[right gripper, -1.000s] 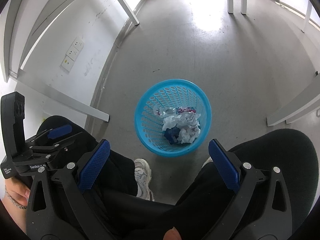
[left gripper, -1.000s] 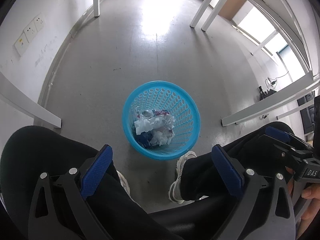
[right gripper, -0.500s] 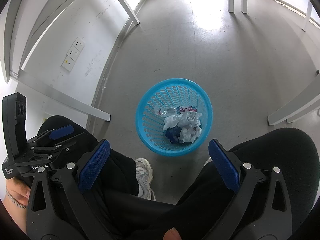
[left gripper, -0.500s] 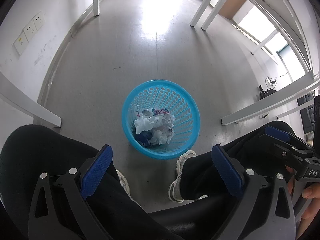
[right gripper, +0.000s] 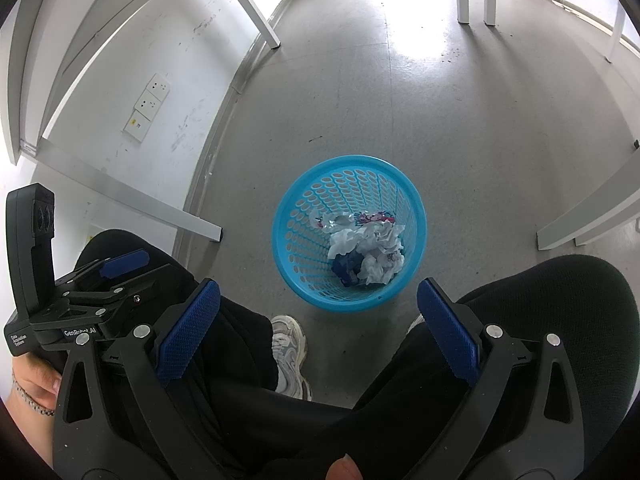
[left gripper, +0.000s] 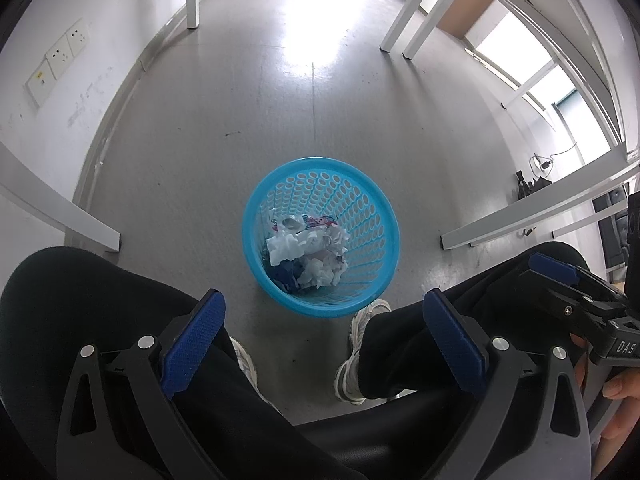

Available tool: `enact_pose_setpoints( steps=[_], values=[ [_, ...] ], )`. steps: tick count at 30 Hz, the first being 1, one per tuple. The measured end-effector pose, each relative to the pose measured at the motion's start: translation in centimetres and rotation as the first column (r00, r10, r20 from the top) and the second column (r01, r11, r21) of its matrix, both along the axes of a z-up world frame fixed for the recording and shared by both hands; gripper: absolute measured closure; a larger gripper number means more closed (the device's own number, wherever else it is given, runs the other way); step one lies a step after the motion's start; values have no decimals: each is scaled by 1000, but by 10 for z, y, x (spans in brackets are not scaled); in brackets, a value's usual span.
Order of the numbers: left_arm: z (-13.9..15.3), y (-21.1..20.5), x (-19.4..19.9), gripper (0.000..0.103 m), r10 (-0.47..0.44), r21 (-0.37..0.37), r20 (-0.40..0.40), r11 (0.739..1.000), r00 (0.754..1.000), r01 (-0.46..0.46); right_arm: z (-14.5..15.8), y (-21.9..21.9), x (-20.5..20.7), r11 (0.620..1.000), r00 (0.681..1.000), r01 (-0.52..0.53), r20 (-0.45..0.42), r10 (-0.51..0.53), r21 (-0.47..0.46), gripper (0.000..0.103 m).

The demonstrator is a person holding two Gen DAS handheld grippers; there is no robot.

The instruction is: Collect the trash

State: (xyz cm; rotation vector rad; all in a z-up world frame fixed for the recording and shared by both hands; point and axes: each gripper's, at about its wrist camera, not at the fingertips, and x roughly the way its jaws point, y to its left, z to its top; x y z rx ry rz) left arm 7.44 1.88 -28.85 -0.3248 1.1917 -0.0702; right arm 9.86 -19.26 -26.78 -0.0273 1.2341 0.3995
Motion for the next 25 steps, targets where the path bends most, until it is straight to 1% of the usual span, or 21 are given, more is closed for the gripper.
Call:
enact_pose_setpoints(
  steps=[17,25],
  values=[
    [0,0,1,6,0,-2,-4,1000,1000,0,-3,-3,-2,1000,1000,4,-4,-4,2,9],
    [-7,-9,-12,6,-2,-10,-16,1000,1000,2,-4,-3,-3,1000,1000,5,-5,-5,0,9]
  ],
)
